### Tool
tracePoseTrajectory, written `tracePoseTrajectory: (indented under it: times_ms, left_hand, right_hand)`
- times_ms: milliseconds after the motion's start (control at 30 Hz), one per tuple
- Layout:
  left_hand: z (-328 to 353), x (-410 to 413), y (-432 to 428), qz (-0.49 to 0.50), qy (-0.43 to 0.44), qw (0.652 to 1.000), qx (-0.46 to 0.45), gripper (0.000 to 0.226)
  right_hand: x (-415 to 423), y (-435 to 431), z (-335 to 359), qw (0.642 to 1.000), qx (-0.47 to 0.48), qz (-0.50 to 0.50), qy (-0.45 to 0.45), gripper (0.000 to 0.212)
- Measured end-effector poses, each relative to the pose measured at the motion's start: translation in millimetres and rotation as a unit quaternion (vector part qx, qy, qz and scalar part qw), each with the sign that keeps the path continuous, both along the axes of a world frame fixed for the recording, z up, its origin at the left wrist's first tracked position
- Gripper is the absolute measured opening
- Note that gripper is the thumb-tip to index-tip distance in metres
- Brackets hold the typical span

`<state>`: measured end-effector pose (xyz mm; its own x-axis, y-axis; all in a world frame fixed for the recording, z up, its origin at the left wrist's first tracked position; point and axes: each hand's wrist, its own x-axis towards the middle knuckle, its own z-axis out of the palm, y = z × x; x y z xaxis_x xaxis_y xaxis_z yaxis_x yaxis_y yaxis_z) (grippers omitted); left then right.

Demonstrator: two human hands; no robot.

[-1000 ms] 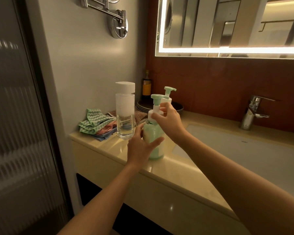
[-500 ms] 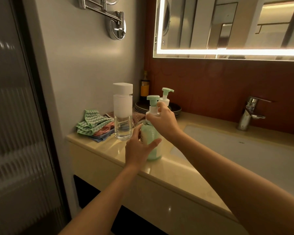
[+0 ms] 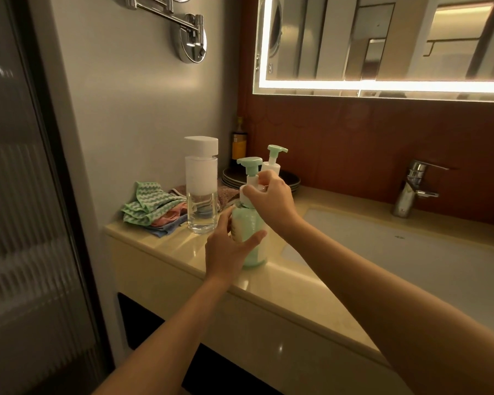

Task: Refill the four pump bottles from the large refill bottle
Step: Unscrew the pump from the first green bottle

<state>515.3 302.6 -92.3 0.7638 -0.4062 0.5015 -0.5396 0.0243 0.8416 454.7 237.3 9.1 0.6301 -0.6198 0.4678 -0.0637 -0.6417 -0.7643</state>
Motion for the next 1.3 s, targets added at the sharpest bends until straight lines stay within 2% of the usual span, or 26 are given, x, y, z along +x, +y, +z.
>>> tracePoseTrajectory:
  times_ms: [100, 233, 367, 500, 600, 733, 833, 967, 1067, 1200, 1300]
  left_hand:
    - [0.2, -0.5, -0.5, 0.001, -0.002, 1.0, 0.002, 0.079]
    - [0.7, -1.5, 0.0, 0.003, 0.0, 1.0, 0.003, 0.08]
    - [0.8, -2.0, 0.8, 0.0, 0.002, 1.0, 0.002, 0.08]
    - [-0.1, -2.0, -0.2, 0.002, 0.001, 1.0, -0.002, 0.079]
    - [-1.1, -1.7, 0.1, -0.001, 0.002, 1.0, -0.002, 0.082]
    - [-0.6, -2.1, 0.7, -0.003, 0.001, 1.0, 0.004, 0.082]
    - [0.1, -2.7, 0.6, -0.004, 0.004, 1.0, 0.004, 0.08]
    - [-0.2, -2.0, 0.9, -0.003, 0.006, 1.0, 0.003, 0.082]
    - [-0.4, -2.2, 0.5, -0.001, 0.005, 1.0, 0.002, 0.081]
    - [-0.9, -2.2, 0.7, -0.001, 0.004, 1.0, -0.001, 0.081]
    - [-0.2, -2.5, 1.0, -0.001, 0.007, 1.0, -0.007, 0.081]
  right_hand:
    - [-1.0, 0.2, -0.6, 1.0, 0.013, 0.017, -0.003, 0.044]
    - [3.5, -3.1, -3.4, 0.999, -0.031, -0.032, 0.021, 0.06]
    - [2.8, -3.7, -1.8, 0.999, -0.032, -0.042, 0.008, 0.049]
    - [-0.8, 0.6, -1.2, 1.0, 0.003, 0.017, -0.01, 0.041]
    - [0.7, 0.3, -1.6, 1.0, 0.003, 0.023, -0.007, 0.045]
    - [5.6, -2.1, -4.0, 0.999, -0.038, -0.036, 0.01, 0.059]
    - [5.1, -2.2, -4.6, 0.997, -0.047, -0.053, 0.001, 0.048]
    - [0.9, -0.2, -2.3, 1.0, -0.016, 0.0, -0.013, 0.04]
    - [0.0, 0.0, -0.6, 1.0, 0.004, 0.024, -0.013, 0.043]
    - [3.5, -3.7, -1.9, 0.999, -0.03, -0.011, 0.02, 0.064]
    - [4.0, -5.0, -2.5, 0.997, -0.054, -0.049, 0.015, 0.057]
